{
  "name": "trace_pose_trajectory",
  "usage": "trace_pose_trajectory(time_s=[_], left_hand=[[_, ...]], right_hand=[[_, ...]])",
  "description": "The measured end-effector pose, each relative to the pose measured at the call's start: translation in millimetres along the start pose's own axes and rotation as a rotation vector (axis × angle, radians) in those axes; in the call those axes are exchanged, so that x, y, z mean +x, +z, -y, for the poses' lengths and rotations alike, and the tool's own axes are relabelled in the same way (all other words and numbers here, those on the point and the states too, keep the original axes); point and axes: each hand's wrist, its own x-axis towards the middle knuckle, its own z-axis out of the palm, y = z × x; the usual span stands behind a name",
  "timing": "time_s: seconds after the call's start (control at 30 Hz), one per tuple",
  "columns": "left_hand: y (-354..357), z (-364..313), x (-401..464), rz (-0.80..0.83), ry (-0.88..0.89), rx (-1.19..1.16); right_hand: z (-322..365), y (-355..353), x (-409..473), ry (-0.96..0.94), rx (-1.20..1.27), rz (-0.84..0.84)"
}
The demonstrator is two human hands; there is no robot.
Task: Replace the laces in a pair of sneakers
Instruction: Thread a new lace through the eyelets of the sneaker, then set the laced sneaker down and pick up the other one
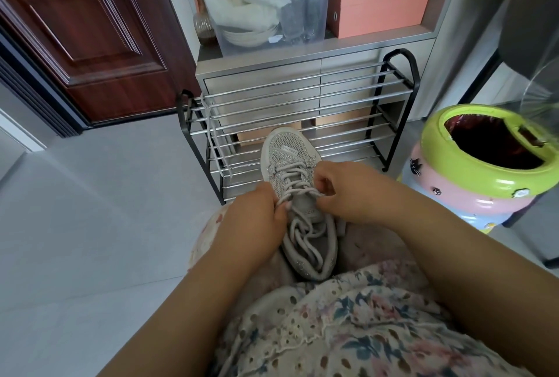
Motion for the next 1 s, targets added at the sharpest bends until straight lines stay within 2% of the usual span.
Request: trace_pose_trajectory(time_s=[0.13,0.43,0.57,0.73,0.9,1.0], left_hand=[[-1.1,2.3,-3.3,-0.004,0.037,0.002],[-14.5,2.3,16.9,0.012,0.124,0.079],[-21.6,-2.8,30.3,0.048,0.136,0.086],[-17.1,-6.0,47.6,0.108,0.134,0.079],[5.2,-1.7,73.8,0.154,0.106,0.053],[27.2,6.9,92.6,0.172,0.072,0.020]], right_hand=[[-5.5,-2.7,0.5,0.011,0.072,0.023],[3.6,-16.1,9.2,-0.001,0.045,-0.001],[5.5,-22.2,16.8,0.045,0.132,0.033],[7.1,-27.2,29.1,0.104,0.051,0.096],[-4.7,-22.3,47.5,0.198,0.041,0.138],[-19.3,-13.9,61.9,0.254,0.117,0.163]])
